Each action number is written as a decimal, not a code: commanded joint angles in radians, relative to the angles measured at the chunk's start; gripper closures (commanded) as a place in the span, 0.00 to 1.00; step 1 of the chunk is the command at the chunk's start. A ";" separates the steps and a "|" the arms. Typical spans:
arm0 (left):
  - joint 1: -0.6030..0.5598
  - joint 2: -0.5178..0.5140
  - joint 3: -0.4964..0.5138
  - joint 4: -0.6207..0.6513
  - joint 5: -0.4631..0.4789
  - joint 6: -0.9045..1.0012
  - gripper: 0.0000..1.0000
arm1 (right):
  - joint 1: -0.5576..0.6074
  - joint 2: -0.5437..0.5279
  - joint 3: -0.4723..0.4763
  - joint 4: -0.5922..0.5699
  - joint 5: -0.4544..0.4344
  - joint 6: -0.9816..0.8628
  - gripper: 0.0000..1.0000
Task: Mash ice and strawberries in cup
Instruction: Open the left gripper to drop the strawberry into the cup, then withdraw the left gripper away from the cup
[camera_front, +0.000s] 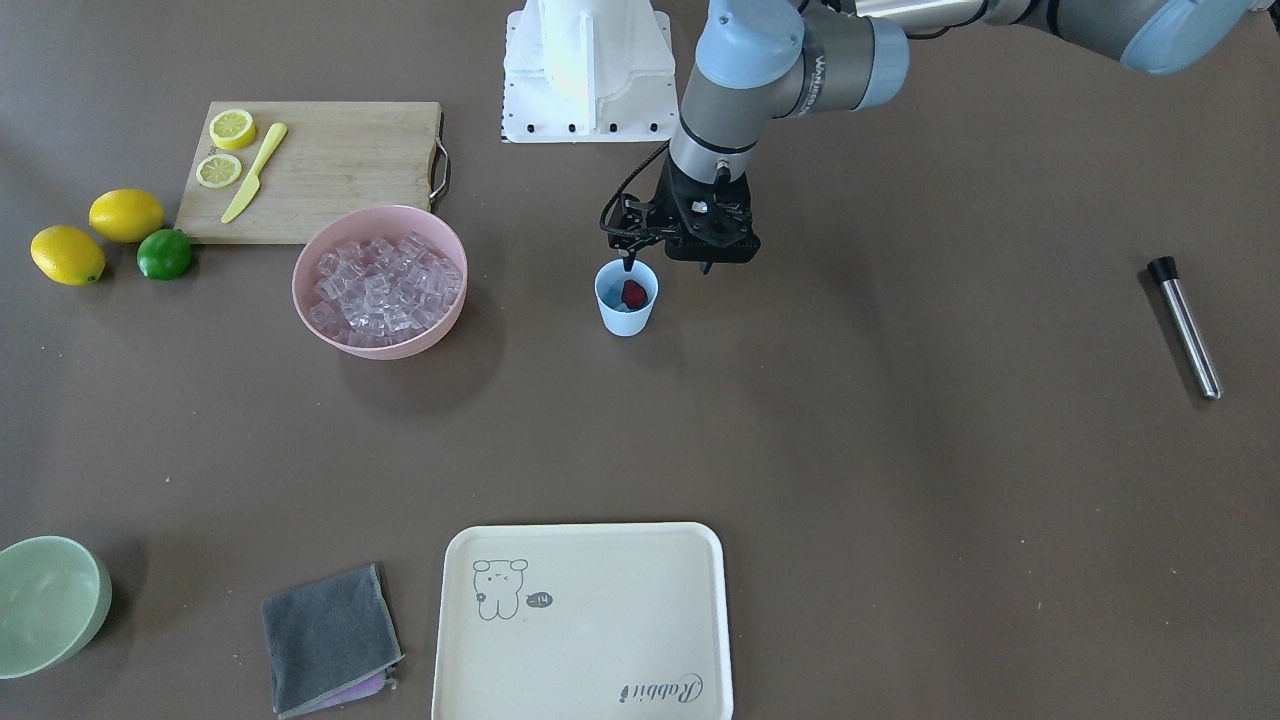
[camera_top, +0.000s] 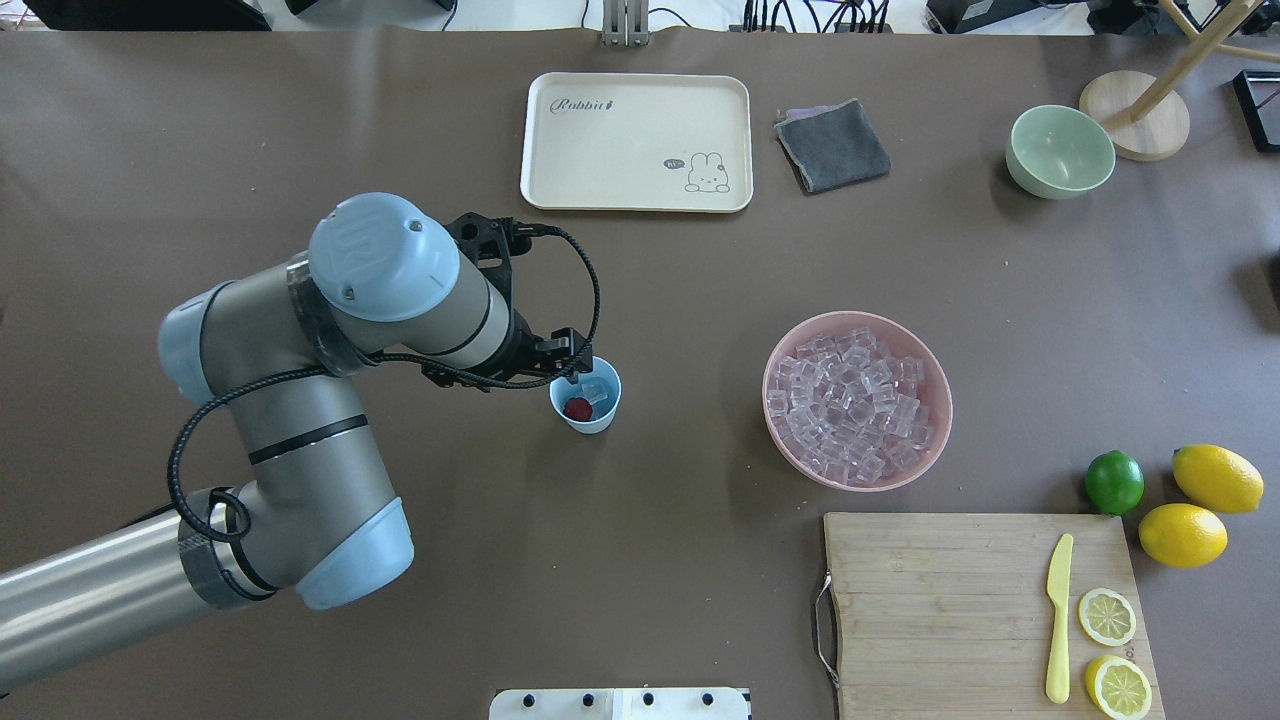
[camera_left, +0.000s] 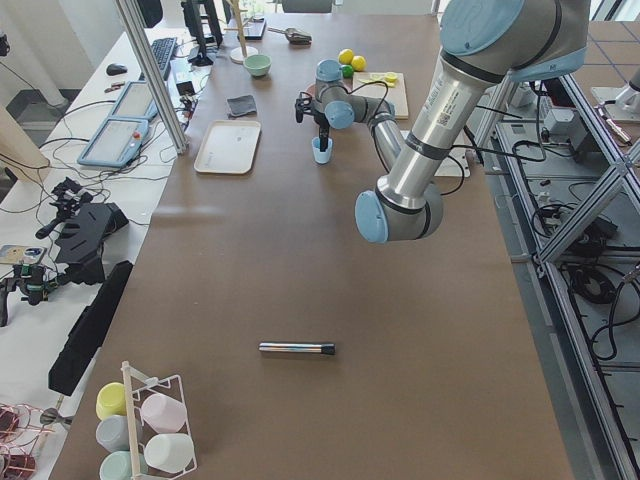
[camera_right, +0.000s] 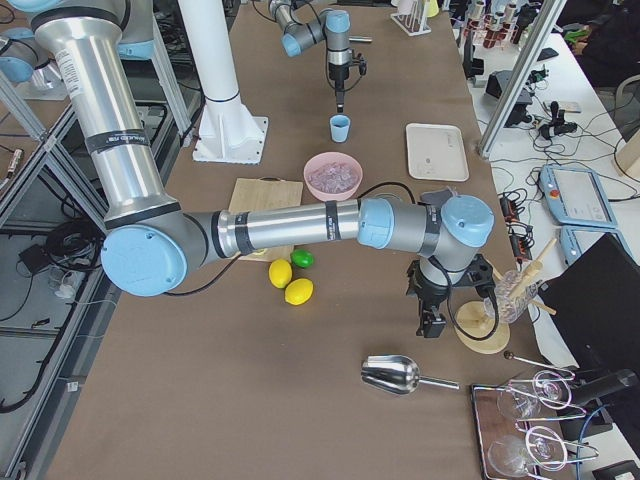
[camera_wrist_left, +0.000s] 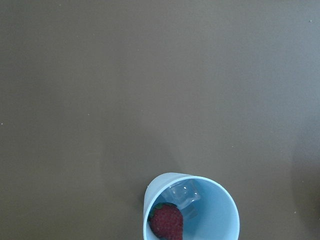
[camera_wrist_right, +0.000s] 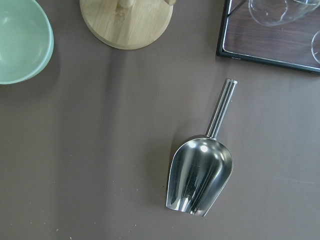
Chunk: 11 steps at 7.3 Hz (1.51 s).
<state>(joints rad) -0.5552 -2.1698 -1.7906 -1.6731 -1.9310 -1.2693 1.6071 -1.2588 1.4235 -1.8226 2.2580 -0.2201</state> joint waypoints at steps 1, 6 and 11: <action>-0.079 0.126 -0.044 -0.004 -0.062 0.152 0.02 | -0.021 -0.005 -0.067 0.102 0.008 0.075 0.00; -0.403 0.471 0.043 -0.189 -0.202 0.578 0.02 | -0.052 0.002 -0.103 0.217 0.070 0.227 0.00; -0.610 0.528 0.282 -0.339 -0.272 0.867 0.02 | -0.050 -0.218 0.150 0.217 0.075 0.228 0.00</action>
<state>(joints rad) -1.1357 -1.6428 -1.5587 -1.9757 -2.1844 -0.4447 1.5569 -1.3969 1.5010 -1.6084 2.3326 0.0079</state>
